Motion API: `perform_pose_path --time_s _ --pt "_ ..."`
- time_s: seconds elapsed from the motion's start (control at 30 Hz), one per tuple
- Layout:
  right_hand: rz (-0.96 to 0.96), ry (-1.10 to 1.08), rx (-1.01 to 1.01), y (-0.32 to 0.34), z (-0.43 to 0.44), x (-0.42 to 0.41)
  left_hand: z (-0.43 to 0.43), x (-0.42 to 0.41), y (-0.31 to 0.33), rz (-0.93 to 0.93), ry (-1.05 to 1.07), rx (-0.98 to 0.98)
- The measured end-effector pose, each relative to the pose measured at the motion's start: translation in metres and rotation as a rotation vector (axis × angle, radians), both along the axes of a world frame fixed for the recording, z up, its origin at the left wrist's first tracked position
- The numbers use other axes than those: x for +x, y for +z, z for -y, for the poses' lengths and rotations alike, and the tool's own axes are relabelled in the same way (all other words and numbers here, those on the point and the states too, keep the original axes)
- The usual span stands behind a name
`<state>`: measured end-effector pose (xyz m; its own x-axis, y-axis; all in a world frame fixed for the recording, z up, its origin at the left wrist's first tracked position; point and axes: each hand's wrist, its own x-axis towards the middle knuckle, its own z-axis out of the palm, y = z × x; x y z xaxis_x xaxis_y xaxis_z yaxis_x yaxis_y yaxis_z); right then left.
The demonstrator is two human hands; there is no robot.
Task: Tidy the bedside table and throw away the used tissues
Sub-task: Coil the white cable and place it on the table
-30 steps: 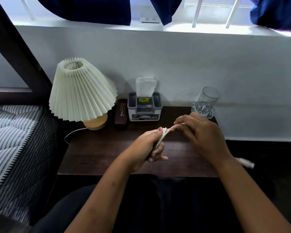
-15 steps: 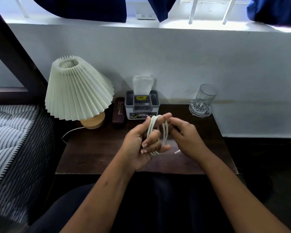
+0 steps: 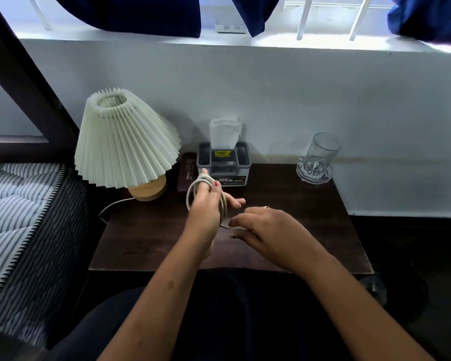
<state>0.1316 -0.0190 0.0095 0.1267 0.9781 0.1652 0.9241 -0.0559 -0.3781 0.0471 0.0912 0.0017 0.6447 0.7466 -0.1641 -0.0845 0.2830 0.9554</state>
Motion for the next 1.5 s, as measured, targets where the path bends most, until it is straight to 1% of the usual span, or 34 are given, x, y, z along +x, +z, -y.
perform_pose_path --time_s 0.1,0.2,0.33,0.43,0.47,0.53,0.57,0.6,0.67,0.7,0.73,0.77,0.87,0.9,1.0,1.1,1.2,1.23,1.3,1.33,1.4,1.5 --pt "-0.169 -0.021 0.126 0.003 0.002 0.006 0.011 0.001 0.002 -0.105 -0.143 -0.084" --pt "-0.277 -0.131 0.222 0.002 0.003 0.011 0.02 0.002 0.007 -0.097 -0.222 -0.177" --pt "-0.413 -0.326 0.265 -0.004 -0.001 0.009 0.018 0.003 0.007 -0.047 -0.211 -0.152" --pt "-0.448 -0.496 0.302 -0.014 -0.007 0.005 0.023 0.005 0.005 -0.052 -0.214 -0.101" --pt "-0.497 -0.54 0.307 -0.015 -0.009 0.004 0.026 0.006 0.004 -0.042 -0.224 -0.097" --pt "-0.643 -0.554 0.296 -0.017 -0.012 0.001 0.033 0.008 0.002 -0.022 -0.225 -0.105" --pt "-0.668 -0.546 0.282 -0.017 -0.013 -0.001 0.035 0.009 0.002 -0.022 -0.218 -0.104" --pt "-0.634 -0.546 0.265 -0.017 -0.013 -0.002 0.035 0.009 0.001 -0.021 -0.205 -0.107" --pt "-0.459 -0.566 0.214 -0.018 -0.013 -0.006 0.032 0.009 0.001 -0.005 -0.15 -0.133" --pt "-0.411 -0.567 0.211 -0.018 -0.013 -0.008 0.031 0.009 0.001 0.007 -0.112 -0.157" --pt "-0.418 -0.559 0.231 -0.017 -0.014 -0.01 0.029 0.009 0.001 0.009 -0.08 -0.166" --pt "-0.472 -0.549 0.266 -0.016 -0.015 -0.011 0.028 0.009 0.001 0.005 -0.06 -0.167" --pt "-0.729 -0.574 0.375 -0.013 -0.017 -0.007 0.025 0.008 0.004 0.048 -0.018 -0.217" --pt "-0.771 -0.601 0.398 -0.013 -0.017 -0.002 0.023 0.007 0.005 0.072 -0.017 -0.249" --pt "-0.747 -0.611 0.372 -0.015 -0.013 0.011 0.018 0.004 0.006 0.111 -0.098 -0.349" --pt "-0.743 -0.489 0.303 -0.012 -0.011 0.017 0.017 0.003 0.007 0.166 -0.236 -0.427" --pt "-0.817 -0.379 0.266 -0.008 -0.011 0.016 0.017 0.001 0.012 0.196 -0.375 -0.473" --pt "-0.793 -0.361 0.267 -0.009 -0.011 0.016 0.017 0.0 0.012 0.2 -0.409 -0.479" --pt "-0.653 -0.329 0.262 -0.009 -0.012 0.019 0.016 -0.002 0.014 0.215 -0.46 -0.494" --pt "-0.62 -0.314 0.249 -0.008 -0.011 0.02 0.015 -0.003 0.014 0.229 -0.482 -0.506" --pt "-0.621 -0.303 0.197 -0.006 -0.009 0.023 0.012 -0.004 0.014 0.245 -0.527 -0.541" --pt "-0.568 -0.261 0.107 -0.001 -0.004 0.025 0.009 -0.006 0.015 0.238 -0.607 -0.574"
